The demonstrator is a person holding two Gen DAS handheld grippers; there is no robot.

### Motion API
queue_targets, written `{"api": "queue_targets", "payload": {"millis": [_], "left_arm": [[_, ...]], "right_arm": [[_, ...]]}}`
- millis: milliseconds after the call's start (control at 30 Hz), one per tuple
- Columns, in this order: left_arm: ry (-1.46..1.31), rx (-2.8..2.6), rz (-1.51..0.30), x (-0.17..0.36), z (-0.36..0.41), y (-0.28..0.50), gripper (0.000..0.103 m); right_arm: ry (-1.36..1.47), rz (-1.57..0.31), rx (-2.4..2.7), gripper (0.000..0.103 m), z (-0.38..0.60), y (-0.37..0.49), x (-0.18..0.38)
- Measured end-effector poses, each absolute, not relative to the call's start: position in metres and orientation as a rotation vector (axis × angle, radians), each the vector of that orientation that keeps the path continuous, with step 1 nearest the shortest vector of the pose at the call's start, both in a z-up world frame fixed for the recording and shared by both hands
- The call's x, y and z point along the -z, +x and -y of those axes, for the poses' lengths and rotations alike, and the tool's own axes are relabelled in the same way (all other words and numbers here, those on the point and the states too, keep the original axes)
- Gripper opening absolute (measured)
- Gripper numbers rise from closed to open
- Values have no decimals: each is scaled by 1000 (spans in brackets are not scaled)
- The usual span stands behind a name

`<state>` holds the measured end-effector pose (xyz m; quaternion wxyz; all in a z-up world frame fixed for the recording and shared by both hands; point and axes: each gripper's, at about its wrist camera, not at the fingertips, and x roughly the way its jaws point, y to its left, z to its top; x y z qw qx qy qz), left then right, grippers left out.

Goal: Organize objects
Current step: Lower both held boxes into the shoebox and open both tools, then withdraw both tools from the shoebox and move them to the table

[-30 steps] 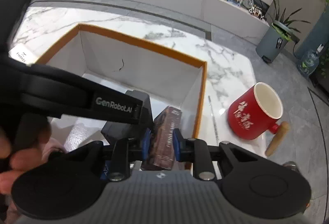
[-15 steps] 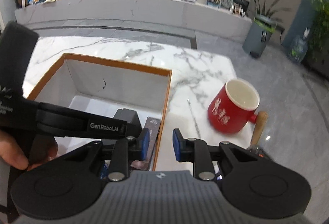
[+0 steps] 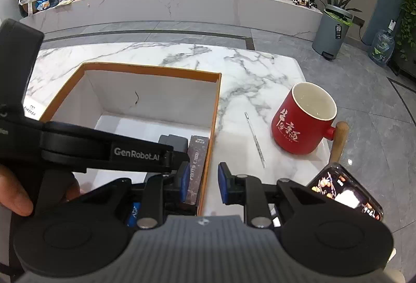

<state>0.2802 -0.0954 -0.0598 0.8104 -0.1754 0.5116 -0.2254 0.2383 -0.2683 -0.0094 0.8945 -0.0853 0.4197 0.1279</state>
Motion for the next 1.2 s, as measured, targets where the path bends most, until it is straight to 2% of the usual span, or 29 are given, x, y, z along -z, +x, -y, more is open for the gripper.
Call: {"api": "queue_targets", "payload": {"millis": [200,500,733,933,1200], "left_arm": [[-312,480,-1054,46,93,273,51],[-239,472,-902,-8,61,237,51],[-158,367,-778,-42,-10,194,53],[-98,256,-768,-58,-82,168,54],[-75,188,-840,-35,-156,155,57]], "right_arm": [[-190,-855,-268,25,267,231,1],[-197,-812,-313,25,252,208,-21],[-196,-767,-459,29,211,181,-42],[-173,-752,-623,31,156,158,-45],[-216,-807,-799,31,78,151,-26]]}}
